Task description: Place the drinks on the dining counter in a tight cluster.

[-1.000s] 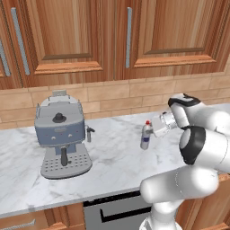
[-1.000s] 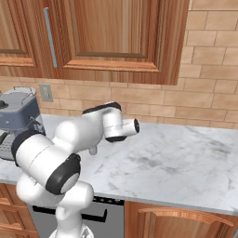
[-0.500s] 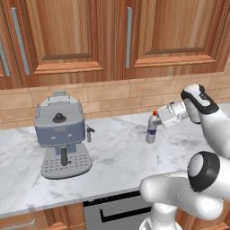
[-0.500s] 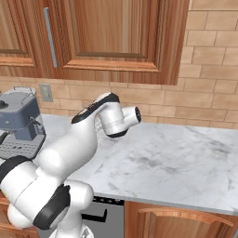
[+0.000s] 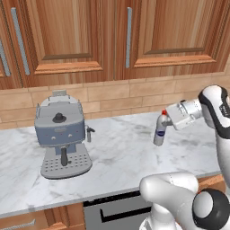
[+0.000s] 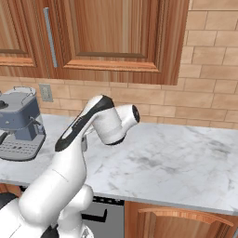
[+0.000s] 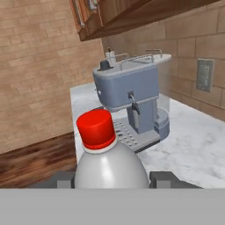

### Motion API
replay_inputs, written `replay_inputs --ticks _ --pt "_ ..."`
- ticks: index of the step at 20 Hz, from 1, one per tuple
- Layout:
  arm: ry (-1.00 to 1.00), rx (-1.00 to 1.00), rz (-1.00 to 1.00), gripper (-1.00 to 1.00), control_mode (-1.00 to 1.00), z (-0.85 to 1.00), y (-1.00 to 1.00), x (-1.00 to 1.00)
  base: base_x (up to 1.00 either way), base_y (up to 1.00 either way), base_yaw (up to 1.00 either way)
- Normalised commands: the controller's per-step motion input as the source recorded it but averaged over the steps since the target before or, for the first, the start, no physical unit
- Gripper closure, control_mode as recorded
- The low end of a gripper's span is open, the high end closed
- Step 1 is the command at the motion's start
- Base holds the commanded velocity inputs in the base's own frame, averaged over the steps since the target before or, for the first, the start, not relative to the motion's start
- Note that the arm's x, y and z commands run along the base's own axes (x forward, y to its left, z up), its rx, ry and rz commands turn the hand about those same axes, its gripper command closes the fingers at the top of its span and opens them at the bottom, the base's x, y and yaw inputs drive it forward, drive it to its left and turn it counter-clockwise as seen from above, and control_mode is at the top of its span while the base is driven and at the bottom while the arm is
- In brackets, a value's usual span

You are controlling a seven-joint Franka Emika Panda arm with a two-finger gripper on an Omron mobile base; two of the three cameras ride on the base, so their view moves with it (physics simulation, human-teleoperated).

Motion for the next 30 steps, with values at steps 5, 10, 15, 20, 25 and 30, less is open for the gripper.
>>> replay_inputs --ticks 5,10,15,20,25,30 --pt "-0.09 0.0 0.0 1.0 -1.0 0.39 0.0 -0.57 0.0 0.0 0.0" --pt "-0.04 0.0 0.0 1.0 -1.0 0.22 0.0 -0.13 0.0 0.0 0.0" --pt "0.0 0.0 0.0 1.0 -1.0 0.0 0.0 0.0 0.0 0.0 0.0" --pt "0.0 0.0 0.0 1.0 -1.0 0.0 0.0 0.0 0.0 0.0 0.0" --pt "0.0 0.0 0.0 1.0 1.0 0.0 0.0 0.0 -0.73 0.0 0.0" --pt "0.0 0.0 0.0 1.0 1.0 0.0 0.0 0.0 -1.0 0.0 0.0"
